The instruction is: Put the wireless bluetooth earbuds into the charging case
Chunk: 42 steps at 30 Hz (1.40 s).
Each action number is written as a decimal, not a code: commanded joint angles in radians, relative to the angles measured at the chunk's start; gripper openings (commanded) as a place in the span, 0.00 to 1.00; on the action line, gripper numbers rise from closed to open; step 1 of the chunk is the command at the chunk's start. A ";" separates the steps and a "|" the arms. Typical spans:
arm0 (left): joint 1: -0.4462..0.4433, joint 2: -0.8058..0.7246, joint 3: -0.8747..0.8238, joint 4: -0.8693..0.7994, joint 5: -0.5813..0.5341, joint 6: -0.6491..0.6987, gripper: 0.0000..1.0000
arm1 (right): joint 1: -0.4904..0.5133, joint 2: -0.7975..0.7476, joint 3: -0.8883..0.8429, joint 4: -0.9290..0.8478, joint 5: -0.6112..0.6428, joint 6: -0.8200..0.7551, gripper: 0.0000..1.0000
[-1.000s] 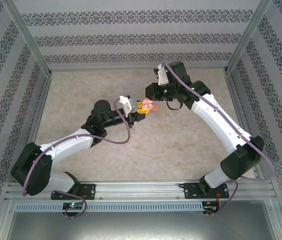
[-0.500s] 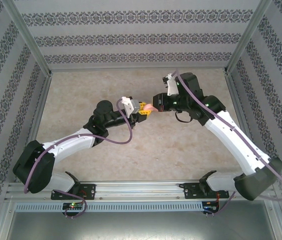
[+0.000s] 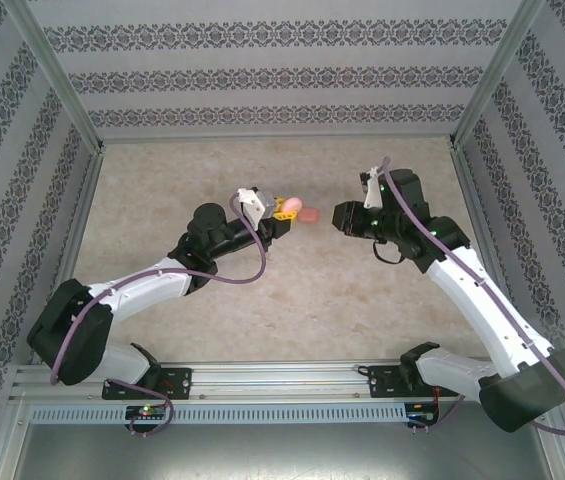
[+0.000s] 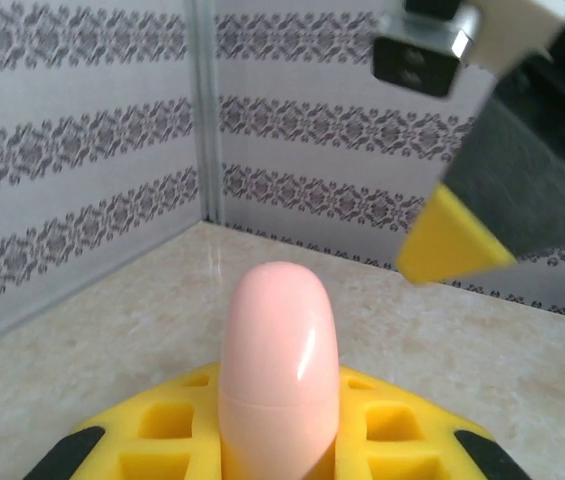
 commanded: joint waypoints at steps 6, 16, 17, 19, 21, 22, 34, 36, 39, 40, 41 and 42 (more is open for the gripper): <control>0.067 0.080 -0.012 -0.064 -0.165 -0.186 0.00 | -0.042 -0.048 -0.159 0.072 0.052 0.040 0.29; 0.145 0.185 0.062 -0.342 -0.202 -0.284 0.00 | -0.088 -0.045 -0.192 0.081 0.035 0.040 0.29; 0.151 0.192 0.059 -0.345 -0.216 -0.288 0.00 | -0.087 -0.042 -0.191 0.083 0.035 0.040 0.29; 0.165 0.203 0.059 -0.360 -0.227 -0.304 0.00 | -0.089 -0.037 -0.191 0.083 0.033 0.040 0.29; 0.184 0.219 0.077 -0.410 -0.221 -0.341 0.00 | -0.090 -0.033 -0.191 0.086 0.031 0.042 0.29; 0.195 0.230 0.098 -0.453 -0.216 -0.361 0.00 | -0.090 -0.031 -0.191 0.088 0.033 0.042 0.29; 0.288 0.386 0.297 -0.735 -0.063 -0.456 0.00 | -0.098 -0.019 -0.185 0.092 0.024 0.046 0.29; 0.299 0.407 0.315 -0.752 -0.041 -0.468 0.00 | -0.100 -0.019 -0.186 0.092 0.025 0.045 0.30; 0.310 0.431 0.337 -0.775 -0.024 -0.480 0.01 | -0.103 -0.019 -0.185 0.093 0.022 0.046 0.30; 0.312 0.440 0.346 -0.786 -0.021 -0.479 0.02 | -0.104 -0.020 -0.186 0.093 0.023 0.045 0.30; 0.313 0.446 0.353 -0.798 -0.022 -0.478 0.03 | -0.106 -0.019 -0.185 0.094 0.023 0.045 0.30; 0.314 0.453 0.360 -0.810 -0.024 -0.477 0.04 | -0.106 -0.019 -0.185 0.094 0.022 0.045 0.30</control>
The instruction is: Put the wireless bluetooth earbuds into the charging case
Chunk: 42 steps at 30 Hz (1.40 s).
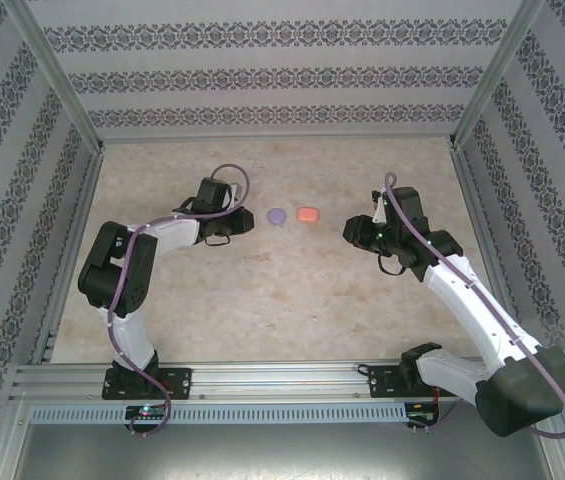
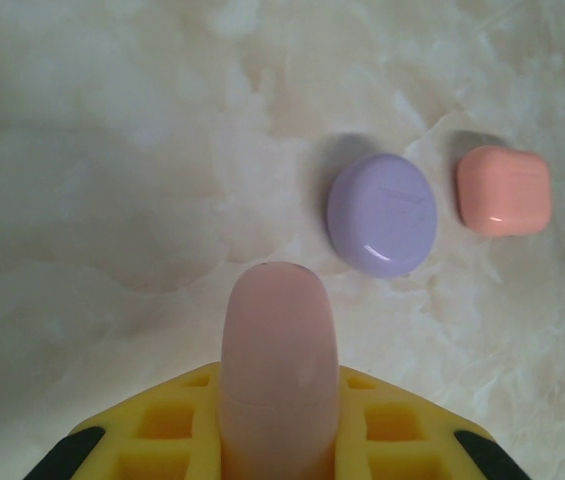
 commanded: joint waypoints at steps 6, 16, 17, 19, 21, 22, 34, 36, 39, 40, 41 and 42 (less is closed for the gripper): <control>0.023 0.047 0.059 -0.106 0.021 -0.023 0.13 | -0.015 -0.003 -0.008 0.012 -0.009 0.012 0.31; 0.032 0.051 0.069 -0.142 -0.003 -0.004 0.32 | -0.024 -0.011 0.004 0.009 -0.010 0.009 0.41; 0.034 0.052 0.069 -0.143 -0.001 -0.002 0.32 | -0.024 -0.011 0.004 0.008 -0.009 0.008 0.42; 0.037 0.054 0.070 -0.146 -0.005 0.001 0.33 | -0.025 -0.014 0.010 0.005 -0.009 0.007 0.43; 0.038 0.055 0.069 -0.147 -0.007 0.001 0.33 | -0.027 -0.016 0.013 0.004 -0.009 0.007 0.43; 0.041 0.055 0.069 -0.149 -0.008 0.004 0.33 | -0.027 -0.016 0.015 0.003 -0.008 0.007 0.43; 0.106 -0.028 0.073 -0.190 -0.071 0.054 0.57 | -0.037 -0.038 0.028 -0.017 -0.013 0.000 0.47; 0.122 -0.065 0.070 -0.200 -0.084 0.063 0.62 | -0.043 -0.046 0.031 -0.021 -0.015 -0.003 0.48; 0.138 -0.132 0.065 -0.213 -0.109 0.078 0.71 | -0.055 -0.058 0.036 -0.032 -0.020 -0.010 0.51; 0.141 -0.156 0.065 -0.220 -0.124 0.085 0.75 | -0.061 -0.061 0.038 -0.037 -0.023 -0.014 0.56; 0.140 -0.179 0.065 -0.230 -0.139 0.092 0.78 | -0.069 -0.066 0.042 -0.040 -0.024 -0.016 0.62; 0.142 -0.200 0.063 -0.235 -0.148 0.099 0.82 | -0.073 -0.070 0.046 -0.044 -0.025 -0.019 0.68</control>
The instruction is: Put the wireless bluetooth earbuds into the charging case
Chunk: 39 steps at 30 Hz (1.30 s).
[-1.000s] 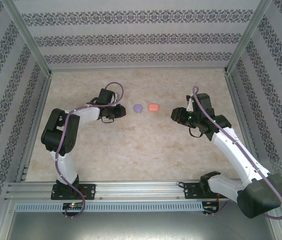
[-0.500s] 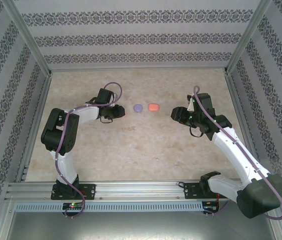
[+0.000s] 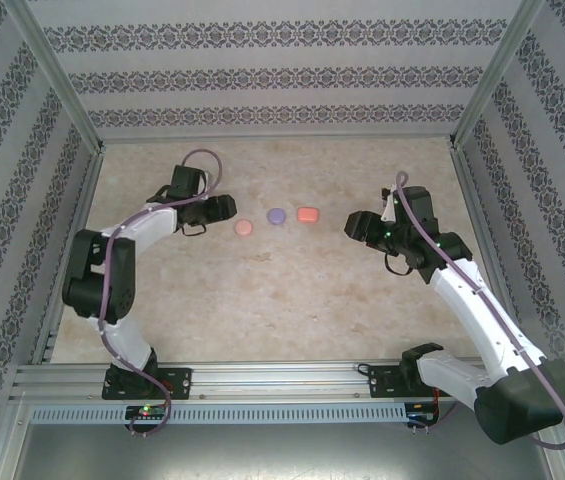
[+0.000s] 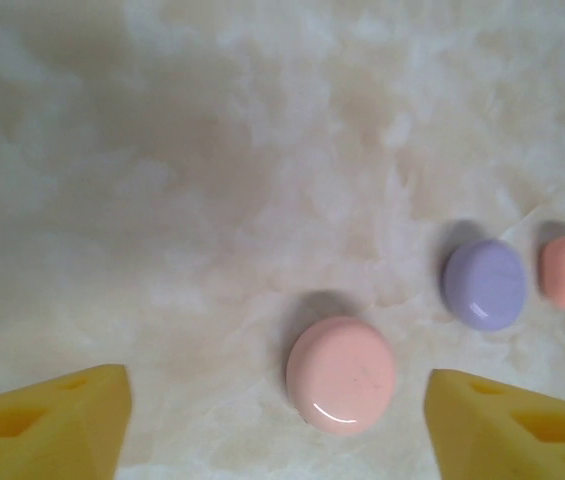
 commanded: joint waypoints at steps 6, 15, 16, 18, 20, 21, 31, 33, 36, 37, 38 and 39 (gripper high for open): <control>0.007 -0.251 -0.049 -0.026 -0.112 0.048 1.00 | -0.060 -0.057 0.085 -0.050 -0.017 -0.040 0.97; 0.003 -0.611 -0.234 0.111 -0.165 0.104 1.00 | -0.069 -0.096 0.115 -0.044 0.147 -0.131 0.98; 0.002 -0.663 -0.260 0.134 -0.163 0.123 1.00 | -0.069 -0.101 0.111 -0.041 0.183 -0.141 0.98; -0.001 -0.756 -0.313 0.183 -0.159 0.168 1.00 | -0.071 -0.112 0.102 -0.029 0.250 -0.158 0.98; -0.006 -0.854 -0.366 0.222 -0.175 0.221 1.00 | -0.071 -0.125 0.067 0.010 0.322 -0.153 0.98; -0.006 -0.891 -0.385 0.230 -0.193 0.237 1.00 | -0.072 -0.131 0.052 0.032 0.346 -0.148 0.98; -0.007 -1.073 -0.538 0.101 -0.323 0.330 1.00 | -0.072 -0.106 -0.090 0.227 0.523 -0.267 0.98; -0.007 -1.095 -0.623 0.189 -0.318 0.370 1.00 | -0.073 -0.116 -0.149 0.299 0.552 -0.328 0.98; -0.006 -1.070 -0.736 0.349 -0.324 0.428 1.00 | -0.076 -0.148 -0.249 0.423 0.563 -0.414 0.98; -0.007 -1.044 -0.767 0.408 -0.339 0.441 1.00 | -0.078 -0.157 -0.281 0.460 0.570 -0.432 0.98; -0.006 -1.008 -0.791 0.459 -0.363 0.447 1.00 | -0.085 -0.158 -0.313 0.497 0.574 -0.444 0.98; -0.006 -0.969 -0.816 0.519 -0.377 0.459 0.99 | -0.093 -0.157 -0.343 0.537 0.577 -0.454 0.98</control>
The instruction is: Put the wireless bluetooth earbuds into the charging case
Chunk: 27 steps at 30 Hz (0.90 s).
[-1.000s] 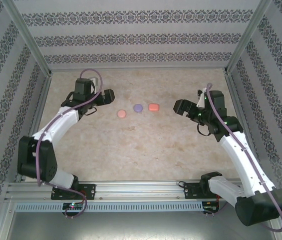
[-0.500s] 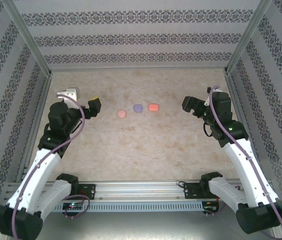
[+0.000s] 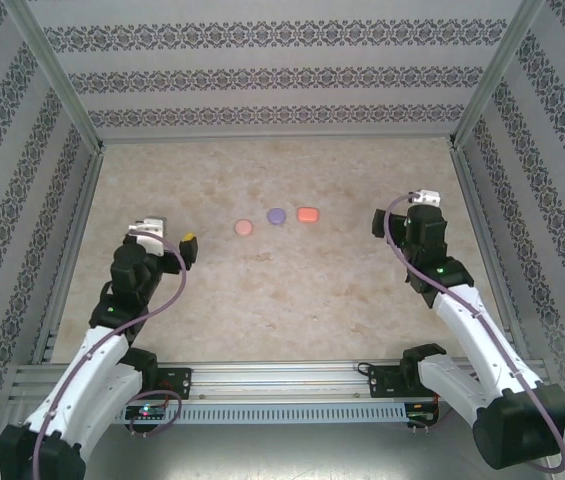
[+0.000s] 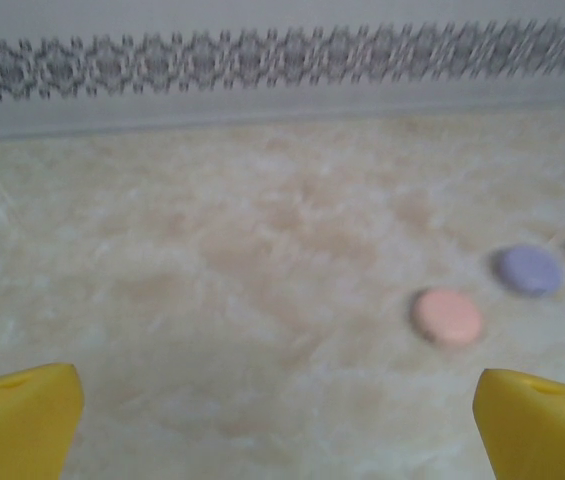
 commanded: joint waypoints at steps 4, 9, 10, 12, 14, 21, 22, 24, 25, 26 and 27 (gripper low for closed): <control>-0.007 0.203 -0.087 0.410 -0.097 0.102 1.00 | -0.047 0.008 -0.180 0.323 0.075 -0.118 0.98; 0.009 0.369 -0.092 0.568 -0.073 0.156 0.99 | -0.088 0.045 -0.270 0.493 0.059 -0.122 0.98; 0.014 0.395 -0.097 0.599 -0.075 0.155 0.99 | -0.095 0.057 -0.274 0.518 0.047 -0.130 0.98; 0.031 0.453 -0.093 0.633 -0.054 0.138 0.99 | -0.108 0.083 -0.279 0.569 0.031 -0.147 0.98; 0.033 0.515 -0.090 0.695 -0.031 0.133 0.99 | -0.120 0.111 -0.295 0.636 0.011 -0.149 0.98; 0.072 0.706 -0.068 0.813 0.035 0.150 0.99 | -0.128 0.278 -0.348 0.890 -0.051 -0.199 0.98; 0.080 0.724 -0.070 0.830 0.046 0.145 0.99 | -0.128 0.302 -0.358 0.942 -0.062 -0.203 0.98; 0.101 0.749 -0.067 0.848 0.045 0.120 0.99 | -0.128 0.365 -0.375 1.043 -0.097 -0.211 0.98; 0.114 0.755 -0.068 0.850 0.063 0.110 0.99 | -0.127 0.388 -0.377 1.060 -0.111 -0.215 0.98; 0.124 0.771 -0.071 0.873 0.086 0.107 0.99 | -0.128 0.419 -0.380 1.095 -0.121 -0.217 0.98; 0.130 0.779 -0.075 0.891 0.099 0.104 0.99 | -0.129 0.457 -0.389 1.144 -0.127 -0.217 0.98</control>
